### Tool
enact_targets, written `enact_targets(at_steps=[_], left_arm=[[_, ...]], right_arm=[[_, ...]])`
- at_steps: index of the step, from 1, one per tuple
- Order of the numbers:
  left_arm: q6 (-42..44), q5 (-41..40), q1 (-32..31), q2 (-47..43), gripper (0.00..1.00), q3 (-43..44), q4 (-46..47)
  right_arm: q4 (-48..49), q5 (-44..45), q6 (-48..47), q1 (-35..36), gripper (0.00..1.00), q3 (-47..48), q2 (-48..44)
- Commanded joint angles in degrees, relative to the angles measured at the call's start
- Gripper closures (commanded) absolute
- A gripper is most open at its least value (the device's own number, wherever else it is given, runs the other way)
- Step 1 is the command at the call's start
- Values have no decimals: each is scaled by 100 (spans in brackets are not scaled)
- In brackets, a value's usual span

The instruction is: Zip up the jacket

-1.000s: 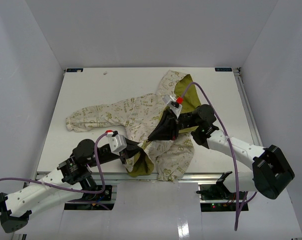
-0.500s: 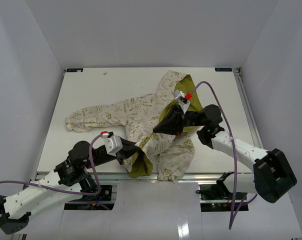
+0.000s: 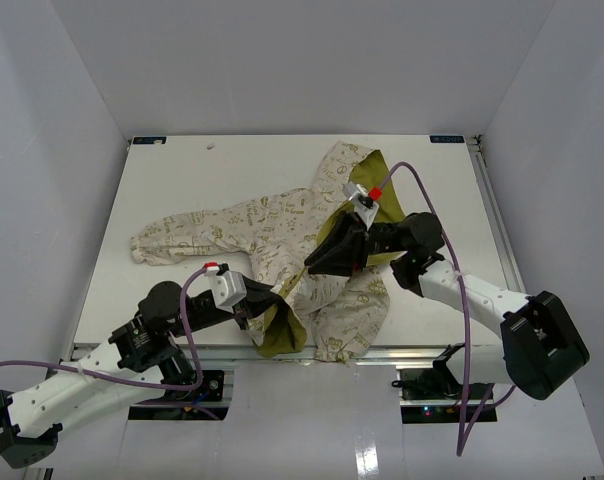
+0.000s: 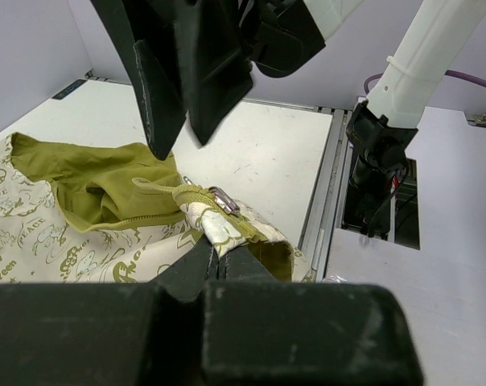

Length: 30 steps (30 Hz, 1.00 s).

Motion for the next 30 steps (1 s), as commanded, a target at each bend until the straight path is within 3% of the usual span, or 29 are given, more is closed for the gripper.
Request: enact_targets(at_steps=[1,10,30], left_arm=[[-59,49,-23,27,100,191,164],[-45,55,-23,79,100,175,212],[-36,22,-23,136,100,156,241]], right_arm=[[1200,-357,714,173,57,117,110],[1110,-202,674,342,59,220,288],[-102,-25,-229,694,65,414,178]])
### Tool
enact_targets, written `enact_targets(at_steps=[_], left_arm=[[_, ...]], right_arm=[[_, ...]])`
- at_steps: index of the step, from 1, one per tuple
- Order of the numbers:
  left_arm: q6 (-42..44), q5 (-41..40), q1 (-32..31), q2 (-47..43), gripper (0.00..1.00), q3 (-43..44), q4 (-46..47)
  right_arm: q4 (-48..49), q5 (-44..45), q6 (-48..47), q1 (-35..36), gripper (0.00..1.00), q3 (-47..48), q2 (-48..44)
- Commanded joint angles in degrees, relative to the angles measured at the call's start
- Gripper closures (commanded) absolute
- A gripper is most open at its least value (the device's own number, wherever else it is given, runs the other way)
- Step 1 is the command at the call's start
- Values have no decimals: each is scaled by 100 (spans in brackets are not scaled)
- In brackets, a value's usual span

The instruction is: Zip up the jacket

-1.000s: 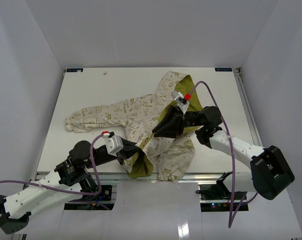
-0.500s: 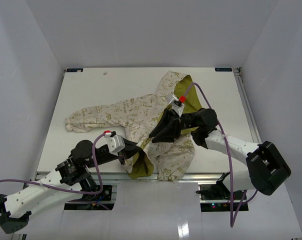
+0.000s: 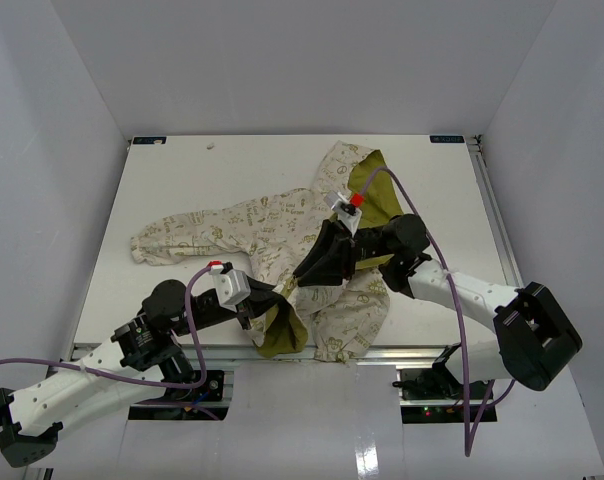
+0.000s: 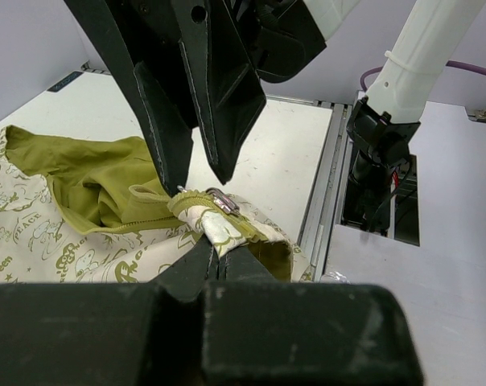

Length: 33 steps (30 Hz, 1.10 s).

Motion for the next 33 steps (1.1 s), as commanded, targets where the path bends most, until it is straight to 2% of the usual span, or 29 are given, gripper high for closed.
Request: enact_targets(at_steps=[1,16,21,26,33], left_arm=[[-15,19,-23,28,100,161,234],[3,-54,-23,100,100,191,217],[-5,-52,-23,81,100,207,216],[-32,68,-23,-37,100,227,207],[-33,175,-23,-193,100,191,164]], right_arm=[[-260,56,-387,173,65,262,-134],[-309,137,-438,221,92,318,-264],[-357,387,-642,221,92,174,-435],[-1044,840,-1193,178,92,140,-507],[-1172,1162,-1330,75,92,61,-453]])
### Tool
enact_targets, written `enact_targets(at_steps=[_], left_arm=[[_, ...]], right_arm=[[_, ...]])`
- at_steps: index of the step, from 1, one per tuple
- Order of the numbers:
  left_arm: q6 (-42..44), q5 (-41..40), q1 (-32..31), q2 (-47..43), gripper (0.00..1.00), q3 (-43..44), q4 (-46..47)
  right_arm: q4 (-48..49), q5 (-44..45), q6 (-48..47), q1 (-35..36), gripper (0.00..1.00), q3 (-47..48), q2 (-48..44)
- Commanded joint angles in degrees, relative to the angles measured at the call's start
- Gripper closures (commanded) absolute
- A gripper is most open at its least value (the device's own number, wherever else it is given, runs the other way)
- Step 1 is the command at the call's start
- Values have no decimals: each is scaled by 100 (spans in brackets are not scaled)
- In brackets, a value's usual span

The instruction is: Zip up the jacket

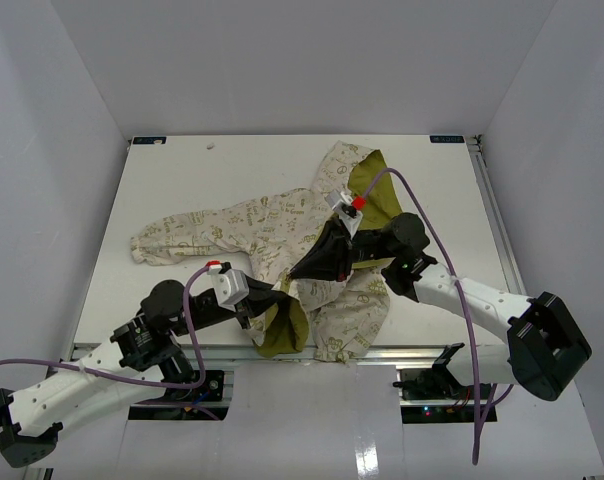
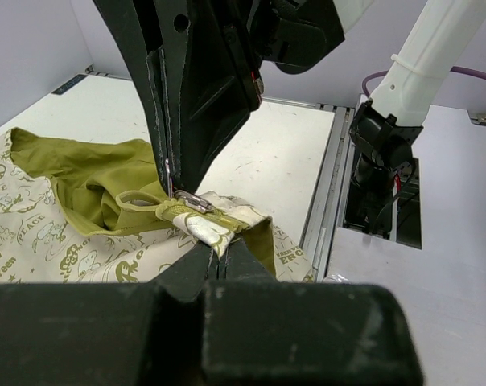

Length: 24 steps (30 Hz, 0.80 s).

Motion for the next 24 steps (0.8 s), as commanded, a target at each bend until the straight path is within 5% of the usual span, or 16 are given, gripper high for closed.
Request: enact_targets(at_steps=[1,24], left_arm=[[-33,204,-23,-180,100,181,153],[-112,865,-23,-35,100,370,-92]], right_arm=[[-123,501,-293,-117,92,-10,-60],[-217,550,-241,-542,92,91,369]])
